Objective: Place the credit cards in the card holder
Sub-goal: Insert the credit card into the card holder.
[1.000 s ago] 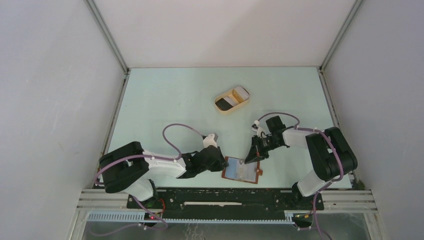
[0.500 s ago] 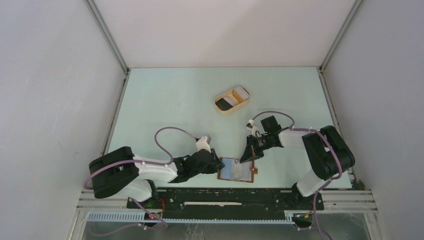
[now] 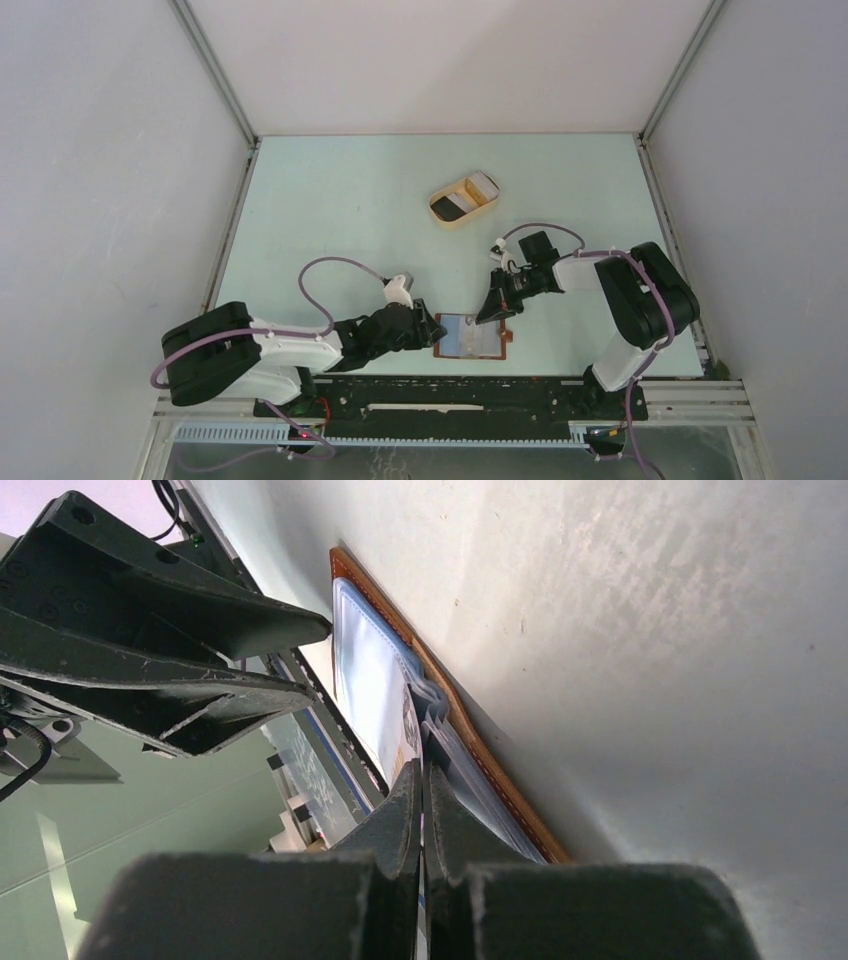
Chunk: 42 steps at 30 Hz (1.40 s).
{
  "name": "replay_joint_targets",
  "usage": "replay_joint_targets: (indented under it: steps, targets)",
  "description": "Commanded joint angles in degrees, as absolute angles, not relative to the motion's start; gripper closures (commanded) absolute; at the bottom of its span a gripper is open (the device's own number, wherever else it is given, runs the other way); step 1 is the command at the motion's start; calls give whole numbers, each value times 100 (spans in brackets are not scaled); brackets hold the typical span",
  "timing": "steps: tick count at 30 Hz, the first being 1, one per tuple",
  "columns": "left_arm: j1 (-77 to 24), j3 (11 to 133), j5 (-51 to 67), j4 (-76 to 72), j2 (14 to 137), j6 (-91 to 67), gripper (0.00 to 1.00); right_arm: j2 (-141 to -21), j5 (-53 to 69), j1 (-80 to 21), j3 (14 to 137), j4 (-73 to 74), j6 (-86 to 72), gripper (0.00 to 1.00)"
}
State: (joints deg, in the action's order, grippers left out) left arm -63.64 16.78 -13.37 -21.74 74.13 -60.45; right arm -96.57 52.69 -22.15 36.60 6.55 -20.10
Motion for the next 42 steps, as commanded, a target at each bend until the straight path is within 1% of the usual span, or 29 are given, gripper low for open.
replay_joint_targets:
  steps: [1,8,13,16,19,23,27,34,42]
  targets:
    - [-6383,1624,-1318,-2198,7473,-5974,54,-9802,5166,-2285,3838,580,-2035,99]
    - [-6390,1798,-1008,-2238,7939,-5985,54,-10013,5246,-2446,4042,640,-2041,96]
    - [-6390,1848,-958,-2298,8024,-5983,55,-10129,5227,-2663,4214,679,-2056,93]
    - [-6392,1793,-998,-2298,7971,-6012,55,-10175,5212,-2698,4289,750,-2010,88]
    - [-6398,1707,-1076,-2308,7852,-6046,55,-10138,5186,-2654,4381,928,-1867,81]
    - [-6398,1608,-1157,-2327,7693,-6073,55,-9940,5138,-2563,4428,1091,-1660,64]
    - [-6398,1539,-1192,-2379,7572,-6061,55,-9725,5051,-2570,4520,1284,-1459,54]
    - [-6398,1416,-1242,-2492,7416,-6054,55,-9531,4537,-2737,4821,1878,-914,46]
    - [-6400,1356,-1276,-2608,7338,-5981,56,-9617,4050,-2838,5186,2441,-449,43]
